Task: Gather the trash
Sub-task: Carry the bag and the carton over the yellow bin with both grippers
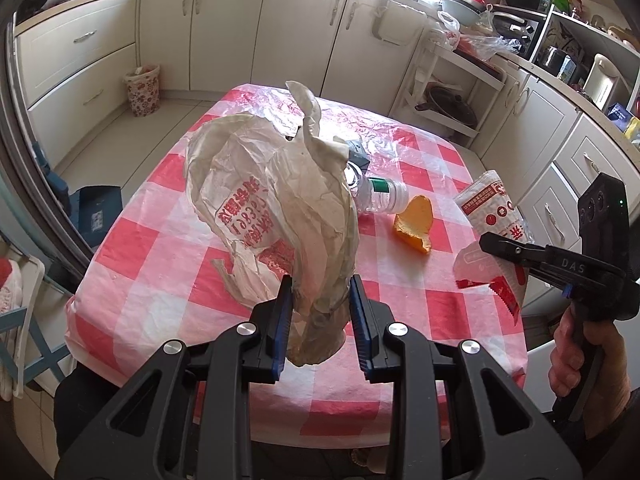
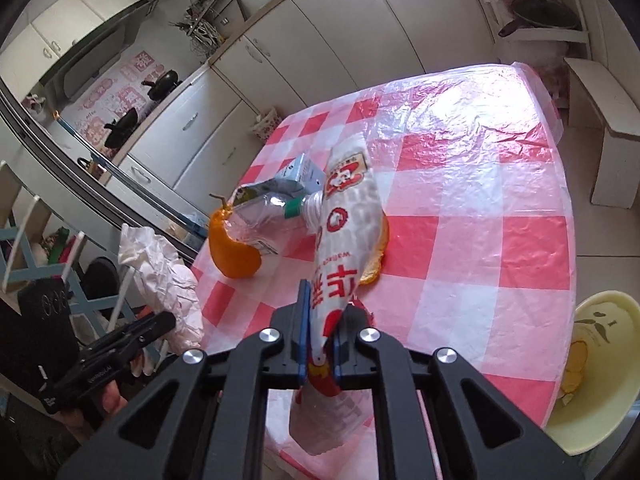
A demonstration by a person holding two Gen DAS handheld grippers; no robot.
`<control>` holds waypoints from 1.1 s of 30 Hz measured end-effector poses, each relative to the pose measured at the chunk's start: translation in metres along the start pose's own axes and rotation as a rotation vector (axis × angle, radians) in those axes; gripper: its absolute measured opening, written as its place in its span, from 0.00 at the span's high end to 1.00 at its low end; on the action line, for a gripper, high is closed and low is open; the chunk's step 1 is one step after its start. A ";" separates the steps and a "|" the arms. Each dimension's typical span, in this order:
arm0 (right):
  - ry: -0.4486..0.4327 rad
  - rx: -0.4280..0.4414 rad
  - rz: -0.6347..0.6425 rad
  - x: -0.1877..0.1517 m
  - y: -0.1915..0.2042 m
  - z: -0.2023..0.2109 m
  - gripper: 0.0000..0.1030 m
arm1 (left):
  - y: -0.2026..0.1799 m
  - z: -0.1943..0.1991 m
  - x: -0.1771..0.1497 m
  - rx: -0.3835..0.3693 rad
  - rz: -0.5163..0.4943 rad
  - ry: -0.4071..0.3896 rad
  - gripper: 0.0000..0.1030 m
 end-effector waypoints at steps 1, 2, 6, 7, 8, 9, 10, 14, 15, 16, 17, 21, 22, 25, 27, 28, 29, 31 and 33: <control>-0.002 0.010 -0.009 -0.001 -0.002 0.002 0.91 | 0.001 0.000 0.001 -0.003 0.001 0.000 0.74; -0.004 0.028 -0.028 -0.001 -0.004 0.003 0.92 | 0.000 0.000 0.001 -0.008 0.002 0.002 0.74; -0.051 -0.018 -0.048 0.002 -0.017 0.021 0.92 | -0.007 0.000 0.002 -0.033 -0.008 0.007 0.74; -0.069 -0.035 -0.064 0.003 -0.022 0.027 0.92 | -0.008 0.000 0.004 -0.039 -0.014 0.008 0.75; -0.091 -0.057 -0.078 0.004 -0.028 0.033 0.92 | -0.013 -0.001 0.003 -0.049 -0.022 0.010 0.75; -0.119 -0.082 -0.101 0.004 -0.037 0.043 0.92 | -0.019 -0.002 0.004 -0.058 -0.031 0.012 0.75; -0.142 -0.102 -0.125 0.004 -0.046 0.052 0.92 | -0.026 -0.003 0.003 -0.069 -0.044 0.015 0.75; -0.218 -0.237 -0.230 -0.003 -0.091 0.083 0.92 | -0.054 -0.011 -0.003 -0.109 -0.085 0.038 0.75; -0.223 -0.275 -0.251 -0.007 -0.100 0.087 0.92 | -0.062 -0.014 -0.004 -0.121 -0.097 0.046 0.75; -0.221 -0.305 -0.275 -0.011 -0.111 0.090 0.92 | -0.069 -0.016 -0.006 -0.130 -0.106 0.052 0.74; -0.212 -0.325 -0.307 -0.016 -0.123 0.090 0.92 | -0.078 -0.019 -0.008 -0.142 -0.118 0.059 0.75; -0.118 -0.433 -0.396 -0.034 -0.166 0.077 0.89 | -0.112 -0.028 -0.016 -0.184 -0.163 0.081 0.74; -0.082 -0.453 -0.413 -0.037 -0.177 0.070 0.78 | -0.119 -0.030 -0.017 -0.193 -0.173 0.086 0.74; -0.042 -0.557 -0.474 -0.045 -0.197 0.064 0.50 | -0.140 -0.036 -0.022 -0.219 -0.201 0.097 0.74; -0.046 -0.547 -0.543 -0.048 -0.210 0.069 0.50 | -0.153 -0.039 -0.024 -0.236 -0.217 0.104 0.74; -0.063 -0.547 -0.561 -0.048 -0.211 0.075 0.50 | -0.158 -0.040 -0.026 -0.244 -0.225 0.108 0.75; -0.094 -0.548 -0.568 -0.046 -0.210 0.083 0.50 | -0.165 -0.042 -0.027 -0.252 -0.235 0.112 0.74; -0.157 -0.528 -0.565 -0.040 -0.202 0.098 0.42 | -0.175 -0.045 -0.030 -0.263 -0.250 0.121 0.74; -0.228 -0.509 -0.560 -0.031 -0.192 0.114 0.37 | -0.182 -0.051 -0.033 -0.269 -0.257 0.134 0.74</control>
Point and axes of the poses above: each gripper's, at about its wrist camera, not at the fingertips, and z roughly against the way its jaws point, y to its left, x to its top, the point moved 3 cm from there along -z, roughly the way its jaws point, and after that the axes turned 9 degrees about -x, right-handed, at the moved point
